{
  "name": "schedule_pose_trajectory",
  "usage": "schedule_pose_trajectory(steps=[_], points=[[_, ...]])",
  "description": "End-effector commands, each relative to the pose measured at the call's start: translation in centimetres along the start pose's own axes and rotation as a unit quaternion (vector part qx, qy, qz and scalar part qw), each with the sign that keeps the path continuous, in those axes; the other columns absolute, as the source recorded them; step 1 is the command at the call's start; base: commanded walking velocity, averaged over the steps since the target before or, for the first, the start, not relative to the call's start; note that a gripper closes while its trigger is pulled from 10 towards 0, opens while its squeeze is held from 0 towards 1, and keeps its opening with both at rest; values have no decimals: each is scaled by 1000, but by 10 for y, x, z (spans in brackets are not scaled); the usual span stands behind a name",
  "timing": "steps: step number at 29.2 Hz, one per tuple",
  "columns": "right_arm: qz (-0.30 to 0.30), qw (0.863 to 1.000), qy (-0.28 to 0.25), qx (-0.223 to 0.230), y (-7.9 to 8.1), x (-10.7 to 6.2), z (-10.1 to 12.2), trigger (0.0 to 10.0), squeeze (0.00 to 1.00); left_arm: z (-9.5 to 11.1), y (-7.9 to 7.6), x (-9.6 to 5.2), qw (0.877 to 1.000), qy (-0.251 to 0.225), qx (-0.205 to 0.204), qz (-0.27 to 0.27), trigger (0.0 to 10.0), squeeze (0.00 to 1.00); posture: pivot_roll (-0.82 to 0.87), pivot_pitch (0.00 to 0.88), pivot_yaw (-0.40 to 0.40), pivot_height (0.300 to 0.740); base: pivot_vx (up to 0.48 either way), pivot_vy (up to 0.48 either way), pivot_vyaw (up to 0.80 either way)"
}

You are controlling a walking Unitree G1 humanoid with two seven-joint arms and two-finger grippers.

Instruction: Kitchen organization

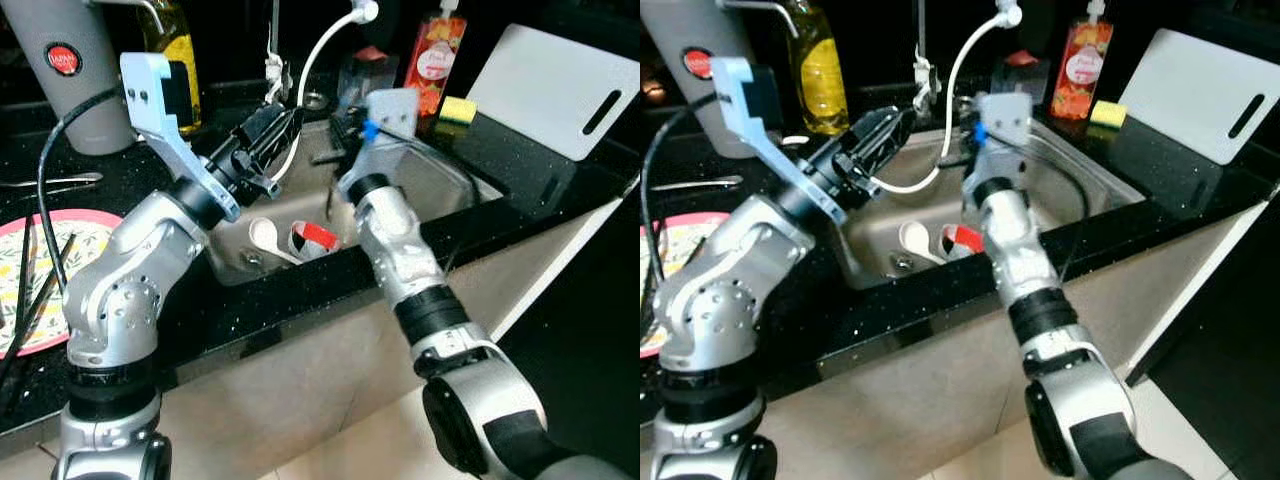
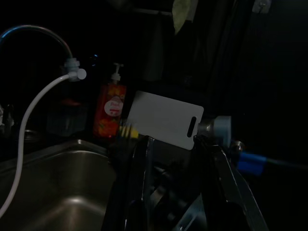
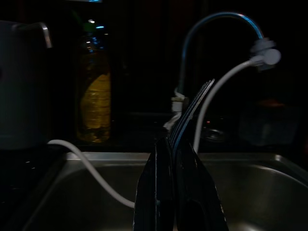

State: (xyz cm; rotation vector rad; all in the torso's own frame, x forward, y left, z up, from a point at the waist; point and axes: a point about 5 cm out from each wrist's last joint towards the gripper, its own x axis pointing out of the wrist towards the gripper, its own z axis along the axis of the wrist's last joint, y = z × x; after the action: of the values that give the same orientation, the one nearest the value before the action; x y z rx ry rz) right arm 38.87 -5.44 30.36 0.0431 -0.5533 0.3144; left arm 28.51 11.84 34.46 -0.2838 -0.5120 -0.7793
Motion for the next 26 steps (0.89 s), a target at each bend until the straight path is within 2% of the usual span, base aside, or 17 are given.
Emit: schedule_pose_trajectory(steps=[1,3,7,8,11,15,19,23,26], points=[[16,1000,-13,-9,7,1,1,10000,1000,-1,-4,-1,1000,0,-3,-10,10000,0,-74,91,-49,740,0,0,0],[24,1000,-14,-8,10,1,-1,10000,1000,-1,-4,-2,1000,1,-3,-11,10000,0,-74,91,-49,740,0,0,0],[1,999,-34,-16,2,4,4,10000,1000,-2,-5,-2,1000,4,-3,-13,10000,0,-73,89,-49,740,0,0,0],[0,999,-35,-16,1,4,5,10000,0,-2,-5,-2,1000,4,-2,-14,10000,0,-77,89,-46,740,0,0,0],[-3,999,-44,-19,-3,5,8,10000,0,-3,-5,-2,1000,5,-3,-15,10000,0,-79,89,-44,740,0,0,0],[-19,997,-77,-19,-18,6,24,10000,0,-2,-5,-1,1000,6,-2,-14,10000,0,-80,95,-40,740,0,0,0],[-26,995,-96,-12,-25,5,34,10000,0,-2,-2,-1,1000,7,1,-7,10000,0,-81,97,-40,740,0,0,0],[-47,992,-108,46,-38,-8,44,10000,0,-2,7,-3,999,15,24,33,10000,0,-80,103,-39,740,0,0,0],[-52,991,-113,57,-41,-12,47,10000,0,-1,11,-3,998,16,36,47,10000,0,-81,107,-37,740,0,0,0]])
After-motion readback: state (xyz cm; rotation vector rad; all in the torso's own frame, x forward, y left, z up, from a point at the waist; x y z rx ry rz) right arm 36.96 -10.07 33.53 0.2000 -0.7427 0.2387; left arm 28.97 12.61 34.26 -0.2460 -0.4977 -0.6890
